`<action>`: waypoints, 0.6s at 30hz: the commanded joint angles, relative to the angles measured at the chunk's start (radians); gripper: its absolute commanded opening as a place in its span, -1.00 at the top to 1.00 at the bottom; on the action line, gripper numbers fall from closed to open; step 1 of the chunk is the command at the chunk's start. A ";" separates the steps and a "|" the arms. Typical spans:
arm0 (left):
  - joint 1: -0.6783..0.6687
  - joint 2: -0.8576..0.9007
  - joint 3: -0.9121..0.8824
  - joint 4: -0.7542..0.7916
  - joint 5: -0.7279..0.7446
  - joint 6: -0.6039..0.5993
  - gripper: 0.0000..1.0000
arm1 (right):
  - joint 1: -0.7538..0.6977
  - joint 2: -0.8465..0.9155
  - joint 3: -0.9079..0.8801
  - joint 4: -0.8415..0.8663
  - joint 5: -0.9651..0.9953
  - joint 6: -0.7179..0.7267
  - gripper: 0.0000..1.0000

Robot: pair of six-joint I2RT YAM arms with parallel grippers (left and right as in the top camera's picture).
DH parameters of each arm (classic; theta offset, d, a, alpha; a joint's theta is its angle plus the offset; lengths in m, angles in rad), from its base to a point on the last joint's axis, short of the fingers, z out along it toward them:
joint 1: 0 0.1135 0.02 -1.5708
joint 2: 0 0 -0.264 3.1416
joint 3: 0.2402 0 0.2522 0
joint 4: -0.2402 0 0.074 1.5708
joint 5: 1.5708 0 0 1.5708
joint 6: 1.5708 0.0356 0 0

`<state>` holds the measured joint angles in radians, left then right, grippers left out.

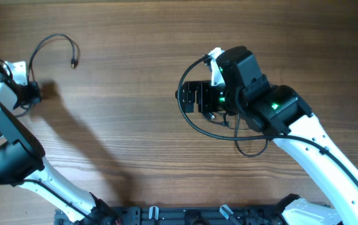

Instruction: Untangle cables

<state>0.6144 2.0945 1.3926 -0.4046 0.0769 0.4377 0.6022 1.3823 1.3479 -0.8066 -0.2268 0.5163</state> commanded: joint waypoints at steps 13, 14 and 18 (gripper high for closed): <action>-0.259 -0.325 0.031 1.005 0.248 -0.899 0.92 | 0.000 0.008 0.000 -0.034 -0.013 0.006 -1.00; -0.273 -0.325 0.031 1.019 0.228 -0.900 0.92 | 0.000 0.008 0.000 -0.034 -0.013 0.005 -0.99; -0.349 -0.325 0.031 0.964 0.229 -0.902 0.92 | 0.000 0.008 0.000 -0.030 -0.005 0.005 -0.99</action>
<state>0.3134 1.7634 1.4300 0.5934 0.3454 -0.4263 0.6022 1.3823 1.3479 -0.8413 -0.2314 0.5198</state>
